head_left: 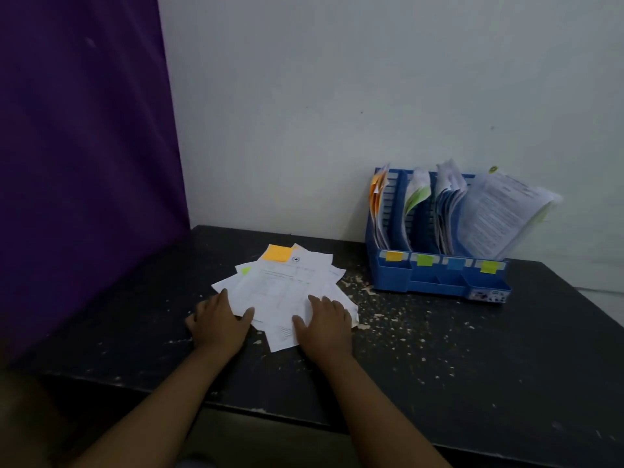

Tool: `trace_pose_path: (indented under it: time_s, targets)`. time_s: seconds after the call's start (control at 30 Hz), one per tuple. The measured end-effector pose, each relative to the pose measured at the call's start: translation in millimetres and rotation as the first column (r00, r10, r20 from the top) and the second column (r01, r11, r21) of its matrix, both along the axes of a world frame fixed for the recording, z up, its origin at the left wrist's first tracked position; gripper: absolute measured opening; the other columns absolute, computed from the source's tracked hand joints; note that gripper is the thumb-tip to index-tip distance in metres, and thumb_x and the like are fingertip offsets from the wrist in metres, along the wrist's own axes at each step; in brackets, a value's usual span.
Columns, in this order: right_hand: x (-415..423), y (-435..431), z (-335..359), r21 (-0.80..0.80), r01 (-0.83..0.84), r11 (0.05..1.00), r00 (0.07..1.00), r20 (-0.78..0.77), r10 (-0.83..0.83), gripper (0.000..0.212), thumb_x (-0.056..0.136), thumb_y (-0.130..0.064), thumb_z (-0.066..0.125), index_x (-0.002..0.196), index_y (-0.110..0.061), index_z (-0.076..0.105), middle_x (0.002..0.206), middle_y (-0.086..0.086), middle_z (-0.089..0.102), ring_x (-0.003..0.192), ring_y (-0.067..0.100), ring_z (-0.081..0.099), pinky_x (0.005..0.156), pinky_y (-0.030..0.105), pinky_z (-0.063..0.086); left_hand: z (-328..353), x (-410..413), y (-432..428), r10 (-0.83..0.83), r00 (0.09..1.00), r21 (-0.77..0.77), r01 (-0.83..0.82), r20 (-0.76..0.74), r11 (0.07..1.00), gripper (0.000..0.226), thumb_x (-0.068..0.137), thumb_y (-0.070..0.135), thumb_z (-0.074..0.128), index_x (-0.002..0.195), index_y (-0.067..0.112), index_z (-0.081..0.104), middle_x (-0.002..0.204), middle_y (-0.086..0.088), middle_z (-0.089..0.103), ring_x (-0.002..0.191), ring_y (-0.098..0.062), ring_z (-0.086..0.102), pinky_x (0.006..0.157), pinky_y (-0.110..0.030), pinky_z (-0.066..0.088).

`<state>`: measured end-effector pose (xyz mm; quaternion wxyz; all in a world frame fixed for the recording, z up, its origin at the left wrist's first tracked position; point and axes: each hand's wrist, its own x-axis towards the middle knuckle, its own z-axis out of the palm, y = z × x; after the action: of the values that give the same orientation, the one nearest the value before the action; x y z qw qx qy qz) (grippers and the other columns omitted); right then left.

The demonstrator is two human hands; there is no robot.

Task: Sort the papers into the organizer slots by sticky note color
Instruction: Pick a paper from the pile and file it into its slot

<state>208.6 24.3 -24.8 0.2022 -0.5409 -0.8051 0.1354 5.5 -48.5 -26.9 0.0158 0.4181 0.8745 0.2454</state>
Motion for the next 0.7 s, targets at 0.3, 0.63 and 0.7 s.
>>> trace_pose_path:
  time_s: [0.3, 0.63, 0.7]
  targets:
    - [11, 3, -3, 0.006, -0.025, 1.0, 0.985, -0.173, 0.026, 0.061, 0.093, -0.041, 0.068, 0.149, -0.039, 0.045, 0.138, -0.004, 0.064, 0.128, 0.021, 0.055, 0.116, 0.047, 0.041, -1, -2, -8, -0.099, 0.967, 0.263, 0.035, 0.234, 0.964, 0.068, 0.093, 0.044, 0.075, 0.152, 0.022, 0.048, 0.144, -0.005, 0.06, 0.128, -0.028, 0.057, 0.114, -0.051, 0.04]
    - [29, -1, 7, -0.184, -0.079, 0.98, 0.637, -0.765, -0.093, 0.067, 0.092, 0.003, 0.064, 0.141, -0.04, 0.044, 0.115, -0.005, 0.071, 0.098, 0.013, 0.072, 0.076, 0.025, 0.059, 16, 4, -38, -0.351, 0.811, 0.584, 0.015, 0.468, 0.812, 0.027, 0.102, 0.008, 0.066, 0.121, 0.027, 0.072, 0.111, 0.015, 0.071, 0.102, -0.006, 0.067, 0.077, -0.017, 0.05]
    - [33, -3, 13, -0.216, -0.115, 0.969, 0.491, -0.861, -0.134, 0.064, 0.097, -0.006, 0.068, 0.145, -0.034, 0.038, 0.129, 0.002, 0.066, 0.112, 0.016, 0.069, 0.09, 0.03, 0.059, 21, 7, -46, -0.406, 0.758, 0.616, 0.008, 0.51, 0.788, 0.028, 0.102, 0.008, 0.066, 0.116, 0.032, 0.07, 0.107, 0.021, 0.07, 0.096, 0.004, 0.067, 0.078, -0.016, 0.053]
